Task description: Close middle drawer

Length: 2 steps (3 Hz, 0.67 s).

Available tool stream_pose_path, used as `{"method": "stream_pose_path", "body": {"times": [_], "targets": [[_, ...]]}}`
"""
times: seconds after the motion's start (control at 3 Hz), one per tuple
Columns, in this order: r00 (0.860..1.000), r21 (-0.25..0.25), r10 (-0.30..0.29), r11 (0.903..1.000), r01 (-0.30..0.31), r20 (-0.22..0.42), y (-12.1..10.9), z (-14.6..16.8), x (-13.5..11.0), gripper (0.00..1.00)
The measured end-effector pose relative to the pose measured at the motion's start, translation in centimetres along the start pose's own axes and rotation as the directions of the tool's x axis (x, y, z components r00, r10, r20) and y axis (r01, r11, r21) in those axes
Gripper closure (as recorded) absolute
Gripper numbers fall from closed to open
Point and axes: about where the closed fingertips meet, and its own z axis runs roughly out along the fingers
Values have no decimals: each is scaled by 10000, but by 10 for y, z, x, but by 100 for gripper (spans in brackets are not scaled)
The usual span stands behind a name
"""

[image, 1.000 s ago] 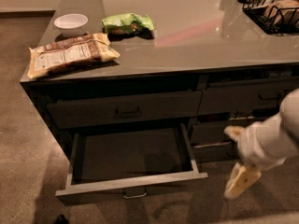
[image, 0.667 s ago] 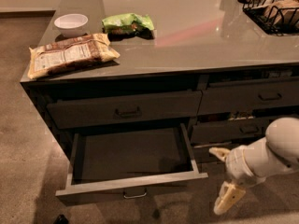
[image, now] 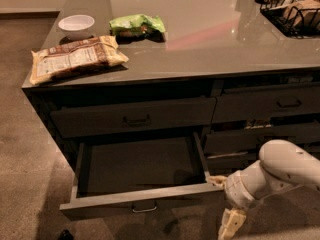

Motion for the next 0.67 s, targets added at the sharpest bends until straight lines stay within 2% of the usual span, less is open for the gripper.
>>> {"method": "stream_pose_path", "body": {"times": [0.33, 0.67], "targets": [[9955, -667, -943, 9933, 942, 7, 21, 45, -3, 0], [9904, -1105, -1374, 9847, 1349, -145, 43, 94, 2, 17]]}}
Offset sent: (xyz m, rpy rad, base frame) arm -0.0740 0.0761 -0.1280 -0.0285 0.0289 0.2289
